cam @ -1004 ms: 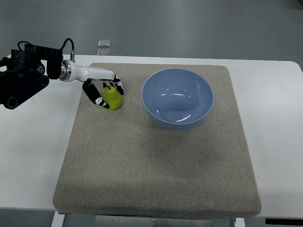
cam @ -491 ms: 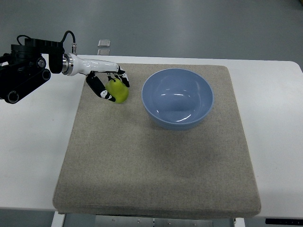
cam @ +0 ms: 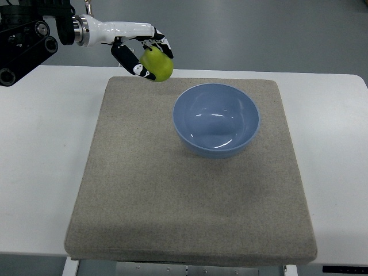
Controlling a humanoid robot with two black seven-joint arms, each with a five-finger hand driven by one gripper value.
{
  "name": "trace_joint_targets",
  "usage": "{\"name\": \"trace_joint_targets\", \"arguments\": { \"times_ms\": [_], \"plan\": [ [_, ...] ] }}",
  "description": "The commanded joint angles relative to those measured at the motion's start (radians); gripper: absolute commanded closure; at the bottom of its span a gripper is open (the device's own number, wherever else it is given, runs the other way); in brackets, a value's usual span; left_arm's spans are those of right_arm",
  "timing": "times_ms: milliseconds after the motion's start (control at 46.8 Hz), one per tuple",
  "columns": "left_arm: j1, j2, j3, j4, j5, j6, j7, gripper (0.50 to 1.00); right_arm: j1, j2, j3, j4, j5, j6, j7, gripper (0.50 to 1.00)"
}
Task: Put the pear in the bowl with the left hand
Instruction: 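Lift the pear with the left hand and carry it toward the bowl, then lower the pear into the light blue bowl and open the left hand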
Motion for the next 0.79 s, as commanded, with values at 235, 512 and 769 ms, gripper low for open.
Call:
{"name": "trace_joint_targets", "arguments": {
  "times_ms": [235,512,769],
  "plan": [
    [-0.002,-0.087,0.004,-0.003,0.004,0.001,0.002,1.000,0.000,0.000,0.000,0.000,0.000,-0.001,0.000,0.574],
    [-0.002,-0.155,0.006,-0.008,0.004,0.001,0.002,1.000,0.000,0.000,0.000,0.000,0.000,0.001,0.000,0.574],
    [0.009,-0.201,0.015,-0.008,0.000,0.001,0.002,1.000,0.000,0.000,0.000,0.000,0.000,-0.001,0.000,0.574]
  ]
}}
